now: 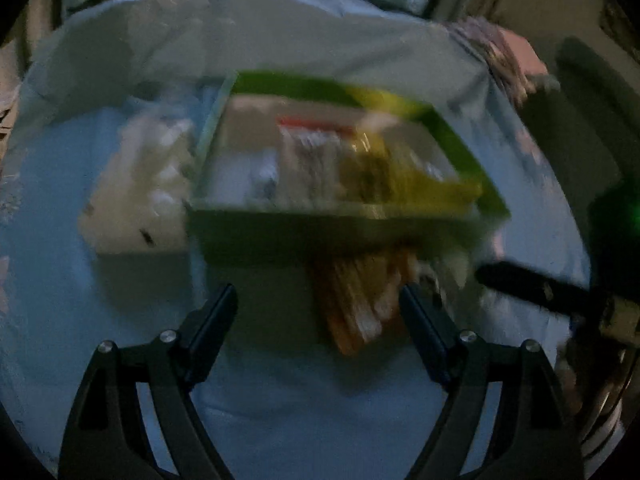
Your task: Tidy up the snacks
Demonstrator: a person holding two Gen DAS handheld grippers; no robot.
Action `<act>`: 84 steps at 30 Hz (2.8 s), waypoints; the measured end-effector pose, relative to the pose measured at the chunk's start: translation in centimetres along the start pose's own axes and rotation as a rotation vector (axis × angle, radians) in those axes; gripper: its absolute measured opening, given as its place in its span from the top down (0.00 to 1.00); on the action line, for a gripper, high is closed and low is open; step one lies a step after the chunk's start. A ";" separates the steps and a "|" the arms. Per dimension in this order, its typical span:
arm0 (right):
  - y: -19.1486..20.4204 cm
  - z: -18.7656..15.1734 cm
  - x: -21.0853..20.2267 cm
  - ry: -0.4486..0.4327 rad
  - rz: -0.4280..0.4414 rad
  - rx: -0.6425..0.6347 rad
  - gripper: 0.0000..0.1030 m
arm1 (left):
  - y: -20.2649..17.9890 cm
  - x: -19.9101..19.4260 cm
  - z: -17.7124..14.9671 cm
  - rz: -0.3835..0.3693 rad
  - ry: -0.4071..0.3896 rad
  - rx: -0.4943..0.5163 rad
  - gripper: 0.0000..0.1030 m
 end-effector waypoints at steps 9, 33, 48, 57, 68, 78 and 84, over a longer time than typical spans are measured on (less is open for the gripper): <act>0.2 -0.1 4.0 0.077 0.019 0.031 0.28 | -2.0 4.1 -0.3 -0.065 0.062 0.030 0.22; 6.2 3.1 -2.4 -0.106 0.067 -0.163 0.70 | -6.2 -4.6 3.4 0.004 -0.178 0.112 0.58; 4.0 11.2 -2.5 -0.180 -0.302 -0.158 0.35 | -3.2 -2.8 9.7 0.189 -0.183 0.009 0.17; 4.7 7.9 -4.2 -0.089 -0.444 -0.187 0.25 | -2.5 -7.2 6.3 0.281 -0.180 0.022 0.00; 8.6 4.6 -5.1 -0.045 -0.491 -0.298 0.25 | -3.1 -9.7 3.5 0.304 -0.156 0.003 0.00; 9.4 4.0 -5.6 -0.034 -0.495 -0.301 0.25 | -2.8 -10.5 2.8 0.326 -0.149 -0.021 0.00; 9.5 3.9 -5.6 -0.032 -0.489 -0.298 0.25 | -2.7 -10.4 2.7 0.328 -0.136 -0.030 0.00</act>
Point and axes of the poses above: each gripper's, at about its wrist camera, not at the fingertips, and x roughly the way its jaws point, y to its left, z to its top, the point moved 2 cm from there along x, roughly the way its jaws point, and after that the axes turned 8 degrees about y, right-handed, at the moved point
